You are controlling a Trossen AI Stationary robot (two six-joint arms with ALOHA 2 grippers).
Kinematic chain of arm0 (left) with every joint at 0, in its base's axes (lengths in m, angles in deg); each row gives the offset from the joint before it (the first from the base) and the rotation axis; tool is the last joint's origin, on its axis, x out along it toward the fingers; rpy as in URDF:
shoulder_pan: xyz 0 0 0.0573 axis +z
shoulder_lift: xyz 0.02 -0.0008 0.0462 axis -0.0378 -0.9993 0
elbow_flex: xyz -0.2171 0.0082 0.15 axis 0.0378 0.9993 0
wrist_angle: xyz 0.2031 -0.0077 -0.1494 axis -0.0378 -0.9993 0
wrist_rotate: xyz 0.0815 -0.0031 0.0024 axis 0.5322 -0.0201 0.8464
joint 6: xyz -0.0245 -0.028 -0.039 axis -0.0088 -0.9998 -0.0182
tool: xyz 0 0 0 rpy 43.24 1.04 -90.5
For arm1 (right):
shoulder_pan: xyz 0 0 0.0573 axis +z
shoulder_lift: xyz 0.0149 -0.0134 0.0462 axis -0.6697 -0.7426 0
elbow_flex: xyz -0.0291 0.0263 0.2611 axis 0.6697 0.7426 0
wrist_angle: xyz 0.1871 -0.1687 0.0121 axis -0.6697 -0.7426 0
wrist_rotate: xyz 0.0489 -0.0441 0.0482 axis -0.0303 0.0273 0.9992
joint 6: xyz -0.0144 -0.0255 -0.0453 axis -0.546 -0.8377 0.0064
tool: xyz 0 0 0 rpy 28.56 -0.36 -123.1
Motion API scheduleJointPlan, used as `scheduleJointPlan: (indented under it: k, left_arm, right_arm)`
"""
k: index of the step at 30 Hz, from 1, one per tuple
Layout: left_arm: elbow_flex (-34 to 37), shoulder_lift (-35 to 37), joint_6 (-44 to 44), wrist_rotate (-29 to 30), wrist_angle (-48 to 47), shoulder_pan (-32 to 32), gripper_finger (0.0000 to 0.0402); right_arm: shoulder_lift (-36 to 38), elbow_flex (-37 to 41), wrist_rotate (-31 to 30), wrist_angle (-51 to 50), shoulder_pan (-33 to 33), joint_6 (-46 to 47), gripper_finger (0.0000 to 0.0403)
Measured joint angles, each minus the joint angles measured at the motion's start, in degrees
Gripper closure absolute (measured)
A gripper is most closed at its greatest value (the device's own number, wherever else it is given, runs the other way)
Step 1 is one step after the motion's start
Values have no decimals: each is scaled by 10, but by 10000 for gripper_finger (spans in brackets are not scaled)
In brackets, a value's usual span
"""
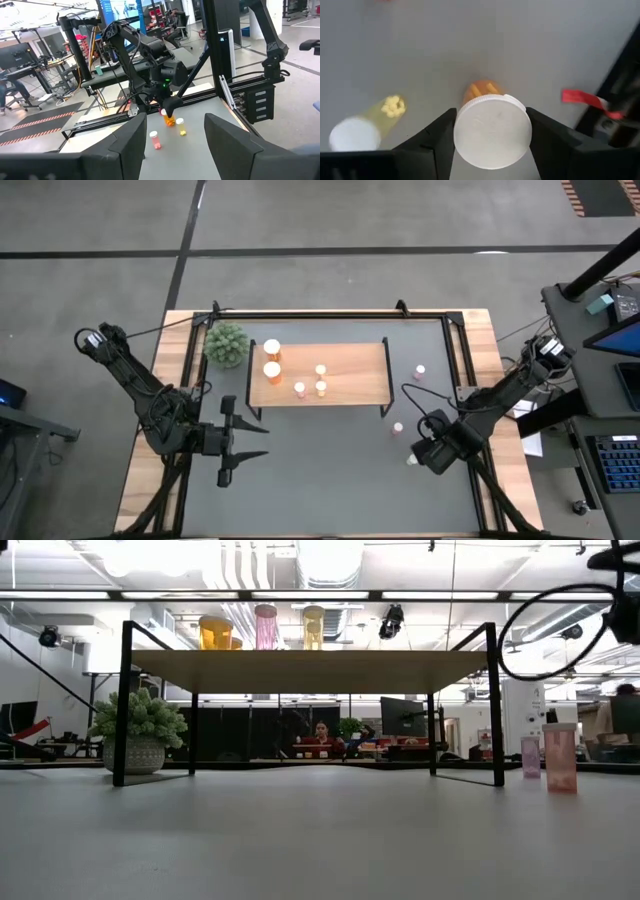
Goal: Pick and place medicine bottles onto shelf by color
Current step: Put the orange pill bottle on the shelf
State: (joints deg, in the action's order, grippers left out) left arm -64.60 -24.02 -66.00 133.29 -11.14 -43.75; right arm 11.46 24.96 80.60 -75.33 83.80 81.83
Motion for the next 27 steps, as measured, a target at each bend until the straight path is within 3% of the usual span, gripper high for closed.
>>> scheduleJointPlan:
  k: [6, 11, 20, 27]
  left_arm:
    - [0, 0, 0, 0, 0, 0, 219]
    - [0, 0, 0, 0, 1, 0, 219]
    - [0, 0, 0, 0, 2, 0, 219]
    - [0, 0, 0, 0, 2, 0, 219]
  right_arm:
    - [4, -110, 9, -113, -1, -49, 183]
    - [4, -230, -9, -162, -2, -115, 192]
    - [-55, -422, -110, -153, -32, -336, 200]
    - [-166, -567, -113, -208, -127, -590, 200]
